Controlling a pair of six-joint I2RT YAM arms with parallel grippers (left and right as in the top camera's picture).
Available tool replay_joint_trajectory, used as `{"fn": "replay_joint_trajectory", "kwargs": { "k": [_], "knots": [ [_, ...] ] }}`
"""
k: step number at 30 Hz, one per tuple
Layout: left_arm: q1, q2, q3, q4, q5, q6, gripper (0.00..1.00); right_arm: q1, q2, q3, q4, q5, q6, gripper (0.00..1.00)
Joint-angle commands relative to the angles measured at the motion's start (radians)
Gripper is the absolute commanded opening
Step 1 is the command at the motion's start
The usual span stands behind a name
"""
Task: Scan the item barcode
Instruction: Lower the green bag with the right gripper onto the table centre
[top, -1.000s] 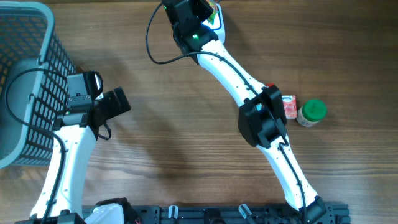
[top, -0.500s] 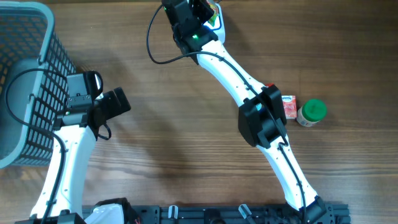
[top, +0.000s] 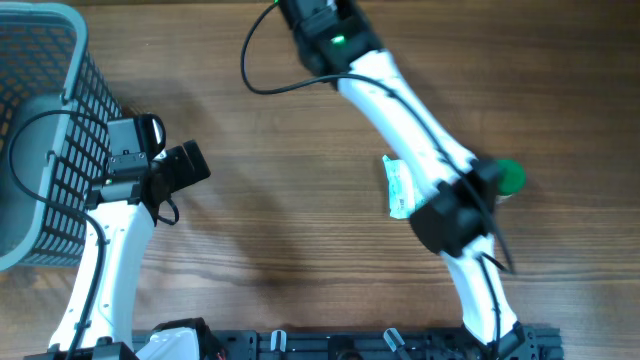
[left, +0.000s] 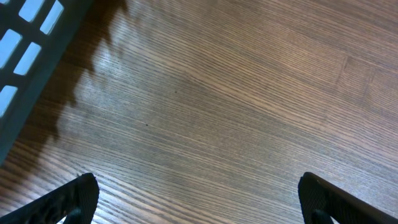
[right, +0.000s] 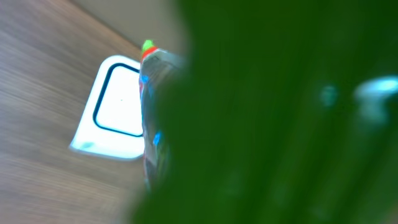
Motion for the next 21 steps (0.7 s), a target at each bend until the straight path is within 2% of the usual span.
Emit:
{"fn": "replay_joint_trajectory", "kwargs": {
  "k": [1, 5, 10, 16, 21],
  "knots": [
    [0.002, -0.006, 0.012, 0.004, -0.013, 0.012, 1.0, -0.048, -0.189, 0.022, -0.159, -0.333, 0.179, 0.04],
    [0.002, -0.006, 0.012, 0.004, -0.013, 0.013, 1.0, -0.123, -0.228, 0.022, -0.376, -0.641, 0.168, 0.04],
    [0.002, -0.006, 0.012, 0.004, -0.013, 0.013, 1.0, -0.196, -0.18, 0.007, -0.609, -0.79, 0.169, 0.04],
    [0.002, -0.006, 0.012, 0.004, -0.013, 0.013, 1.0, -0.196, -0.167, -0.198, -0.592, -0.9, 0.075, 0.05],
    [0.002, -0.006, 0.012, 0.004, -0.013, 0.013, 1.0, -0.194, -0.167, -0.469, -0.496, -0.924, 0.056, 0.04]
  ]
}}
